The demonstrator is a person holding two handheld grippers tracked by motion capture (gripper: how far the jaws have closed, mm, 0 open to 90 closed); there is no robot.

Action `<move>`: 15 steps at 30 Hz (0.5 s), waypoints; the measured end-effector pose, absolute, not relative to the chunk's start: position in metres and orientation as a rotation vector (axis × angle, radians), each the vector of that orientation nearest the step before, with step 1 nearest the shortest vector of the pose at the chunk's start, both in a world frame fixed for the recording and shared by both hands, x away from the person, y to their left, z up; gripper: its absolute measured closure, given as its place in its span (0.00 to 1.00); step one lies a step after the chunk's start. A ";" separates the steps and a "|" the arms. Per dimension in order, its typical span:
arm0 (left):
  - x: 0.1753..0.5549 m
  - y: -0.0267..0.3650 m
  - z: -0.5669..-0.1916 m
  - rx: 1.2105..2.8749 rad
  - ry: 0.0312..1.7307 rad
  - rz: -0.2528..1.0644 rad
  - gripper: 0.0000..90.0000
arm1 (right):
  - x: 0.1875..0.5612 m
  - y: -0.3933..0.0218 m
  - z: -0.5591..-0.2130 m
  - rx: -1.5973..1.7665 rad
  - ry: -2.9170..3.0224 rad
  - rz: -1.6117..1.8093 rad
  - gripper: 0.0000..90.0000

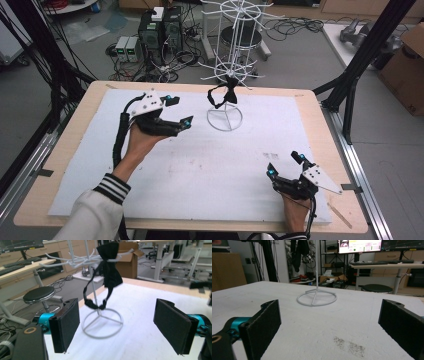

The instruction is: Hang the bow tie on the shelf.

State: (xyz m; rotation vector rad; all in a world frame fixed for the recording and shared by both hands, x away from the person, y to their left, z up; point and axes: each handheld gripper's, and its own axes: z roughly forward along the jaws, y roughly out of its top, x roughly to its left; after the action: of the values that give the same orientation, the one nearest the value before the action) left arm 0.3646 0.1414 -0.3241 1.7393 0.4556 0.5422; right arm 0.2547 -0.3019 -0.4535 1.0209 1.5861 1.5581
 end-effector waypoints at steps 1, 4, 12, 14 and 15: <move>0.361 0.146 -0.325 1.733 0.451 0.544 0.24 | 0.254 -0.301 -0.453 1.023 1.589 1.558 0.04; 0.347 0.165 -0.330 1.714 0.457 0.558 0.24 | 0.254 -0.301 -0.453 1.030 1.586 1.559 0.04; 0.312 0.215 -0.351 1.676 0.487 0.607 0.21 | 0.254 -0.301 -0.453 1.027 1.583 1.552 0.04; 0.302 0.231 -0.359 1.673 0.487 0.633 0.21 | 0.254 -0.301 -0.453 1.029 1.584 1.553 0.04; 0.302 0.231 -0.359 1.673 0.487 0.633 0.21 | 0.254 -0.301 -0.453 1.026 1.582 1.550 0.04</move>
State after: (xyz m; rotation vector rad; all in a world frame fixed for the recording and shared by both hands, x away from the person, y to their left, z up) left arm 0.3016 0.2313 -0.3594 1.6727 0.4868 0.6335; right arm 0.2542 -0.3011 -0.4533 1.0260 1.5822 1.5499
